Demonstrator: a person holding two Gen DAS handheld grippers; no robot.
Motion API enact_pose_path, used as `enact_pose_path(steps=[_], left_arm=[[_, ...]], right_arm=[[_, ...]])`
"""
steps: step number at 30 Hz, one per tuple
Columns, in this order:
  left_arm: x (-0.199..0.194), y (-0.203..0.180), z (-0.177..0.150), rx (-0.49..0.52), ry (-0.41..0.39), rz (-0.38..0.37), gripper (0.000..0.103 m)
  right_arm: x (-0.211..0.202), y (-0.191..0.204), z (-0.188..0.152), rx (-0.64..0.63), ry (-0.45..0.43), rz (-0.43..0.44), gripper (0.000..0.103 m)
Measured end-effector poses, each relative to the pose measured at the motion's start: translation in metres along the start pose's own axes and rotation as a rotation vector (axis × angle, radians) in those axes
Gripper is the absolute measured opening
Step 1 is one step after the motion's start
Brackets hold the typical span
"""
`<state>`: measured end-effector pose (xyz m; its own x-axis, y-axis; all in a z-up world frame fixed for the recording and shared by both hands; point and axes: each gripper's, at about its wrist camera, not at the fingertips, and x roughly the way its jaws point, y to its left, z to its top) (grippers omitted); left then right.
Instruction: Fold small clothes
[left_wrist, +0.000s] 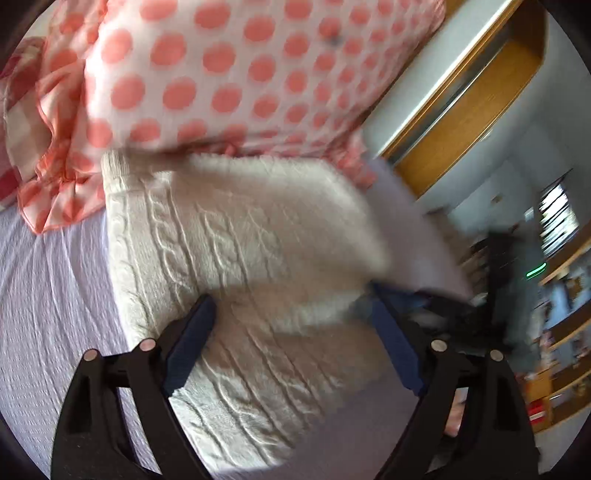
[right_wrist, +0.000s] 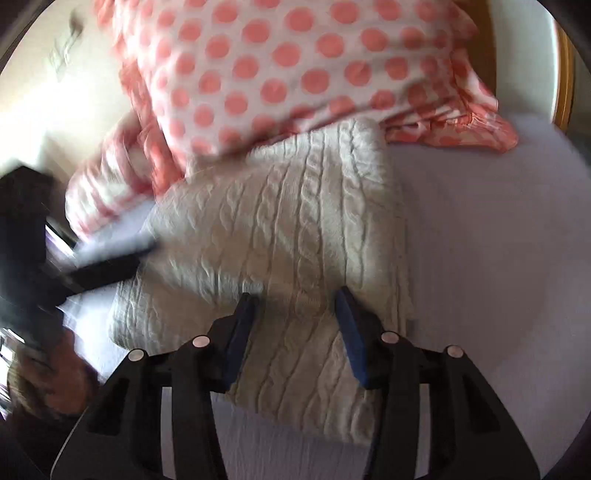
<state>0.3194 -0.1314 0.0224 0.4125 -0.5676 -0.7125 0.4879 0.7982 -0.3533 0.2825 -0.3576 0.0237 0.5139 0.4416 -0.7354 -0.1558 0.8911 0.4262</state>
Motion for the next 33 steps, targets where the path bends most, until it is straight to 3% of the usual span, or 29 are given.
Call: enact_pose_path(steps=[2, 4, 5, 6, 7, 10, 12, 16, 20, 22, 23, 24, 28, 33], left_arm=[[-0.012, -0.009, -0.003, 0.031, -0.012, 0.022, 0.085], [-0.034, -0.005, -0.006, 0.024, -0.061, -0.018, 0.085], [-0.049, 0.002, -0.008, 0.005, -0.101, -0.016, 0.085], [-0.057, 0.011, -0.008, -0.018, -0.117, 0.005, 0.087], [-0.061, 0.026, -0.008, -0.058, -0.112, 0.019, 0.088], [-0.048, 0.063, -0.007, -0.176, -0.026, 0.004, 0.088], [-0.031, 0.084, -0.011, -0.264, 0.042, -0.062, 0.087], [-0.007, 0.101, -0.013, -0.339, 0.084, -0.123, 0.087], [0.003, 0.098, -0.008, -0.346, 0.083, -0.143, 0.087], [0.01, 0.096, -0.003, -0.35, 0.076, -0.15, 0.084], [0.011, 0.095, -0.002, -0.353, 0.076, -0.155, 0.079], [0.012, 0.094, 0.0, -0.356, 0.068, -0.148, 0.074], [0.007, 0.091, 0.004, -0.338, 0.038, -0.129, 0.042], [-0.05, 0.101, -0.014, -0.296, -0.026, -0.105, 0.04]], right_arm=[[-0.008, -0.004, 0.007, 0.058, 0.005, 0.044, 0.048], [-0.027, -0.005, 0.016, 0.069, -0.049, 0.049, 0.066], [-0.034, -0.007, 0.019, 0.073, -0.071, 0.041, 0.088], [-0.037, -0.014, 0.023, 0.085, -0.084, 0.026, 0.097], [-0.034, -0.024, 0.027, 0.111, -0.07, 0.015, 0.097], [-0.017, -0.039, 0.031, 0.197, -0.002, 0.089, 0.097], [-0.004, -0.043, 0.031, 0.229, 0.031, 0.115, 0.096], [0.012, -0.048, 0.031, 0.248, 0.068, 0.126, 0.095], [0.016, -0.055, 0.029, 0.264, 0.072, 0.186, 0.086], [0.018, -0.057, 0.028, 0.268, 0.066, 0.224, 0.071], [0.021, -0.059, 0.026, 0.269, 0.069, 0.245, 0.053], [0.023, -0.06, 0.024, 0.281, 0.072, 0.27, 0.046], [0.023, -0.059, 0.015, 0.335, 0.048, 0.354, 0.038], [0.009, -0.004, 0.015, 0.237, 0.015, 0.462, 0.034]])
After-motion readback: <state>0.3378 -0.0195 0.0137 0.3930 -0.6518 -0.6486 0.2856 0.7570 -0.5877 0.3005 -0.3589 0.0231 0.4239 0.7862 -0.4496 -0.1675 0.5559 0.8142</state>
